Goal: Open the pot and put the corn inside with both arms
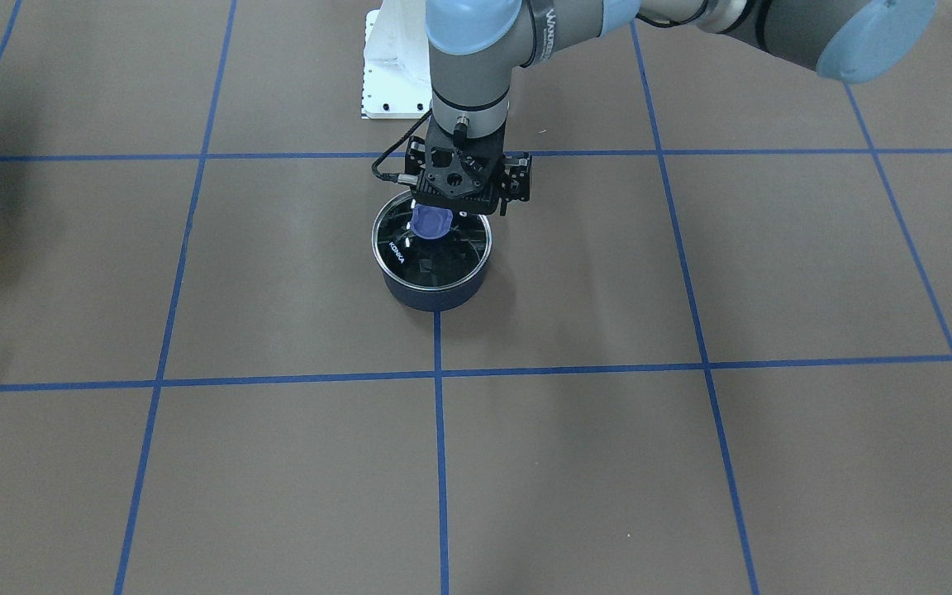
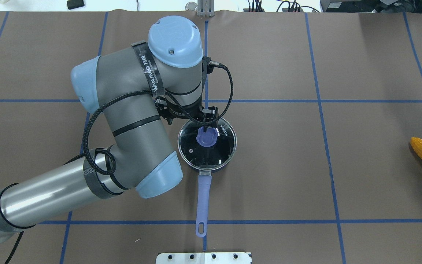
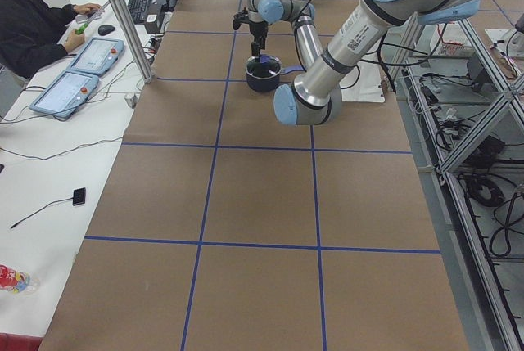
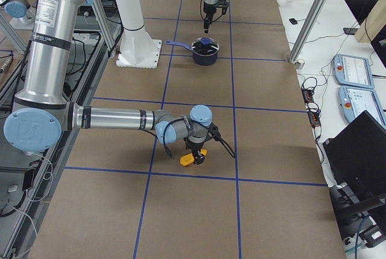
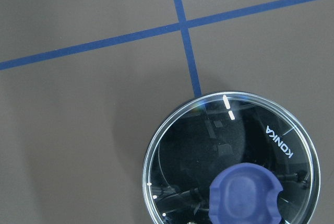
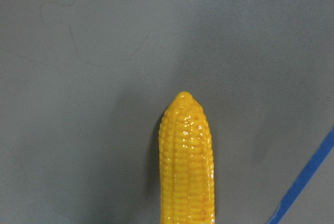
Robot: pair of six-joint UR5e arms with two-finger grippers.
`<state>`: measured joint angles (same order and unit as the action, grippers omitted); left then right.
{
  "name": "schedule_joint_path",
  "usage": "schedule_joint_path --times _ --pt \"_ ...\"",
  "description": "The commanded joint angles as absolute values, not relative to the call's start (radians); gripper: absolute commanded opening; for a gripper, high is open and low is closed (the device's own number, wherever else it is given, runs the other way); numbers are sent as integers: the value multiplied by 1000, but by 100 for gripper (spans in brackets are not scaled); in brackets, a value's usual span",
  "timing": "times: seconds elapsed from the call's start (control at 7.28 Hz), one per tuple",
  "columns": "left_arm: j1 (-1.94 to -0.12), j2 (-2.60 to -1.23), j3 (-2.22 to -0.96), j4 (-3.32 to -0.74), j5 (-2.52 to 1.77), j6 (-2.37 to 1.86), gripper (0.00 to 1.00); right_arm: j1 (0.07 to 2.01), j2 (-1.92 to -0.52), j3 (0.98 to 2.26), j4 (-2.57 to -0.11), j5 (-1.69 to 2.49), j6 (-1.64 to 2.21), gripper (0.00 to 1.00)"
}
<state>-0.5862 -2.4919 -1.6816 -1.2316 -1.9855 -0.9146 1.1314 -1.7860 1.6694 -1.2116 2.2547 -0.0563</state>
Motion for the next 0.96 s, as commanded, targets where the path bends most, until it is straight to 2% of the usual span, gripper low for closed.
schedule_joint_path --times 0.0,0.55,0.69,0.82 --pt "-584 -2490 -1669 -1235 -1993 -914 100 1131 -1783 1654 -1201 2256 -55 83" --pt "-584 -2490 -1667 -1238 -1994 -914 100 1092 -1778 1621 -1201 2253 -48 84" --pt "-584 -2490 -1667 -1238 -1994 -913 100 1086 -1778 1621 -1200 2252 -54 79" --pt "-584 -2490 -1667 -1238 -1996 -914 100 1085 -1778 1620 -1197 2252 -58 66"
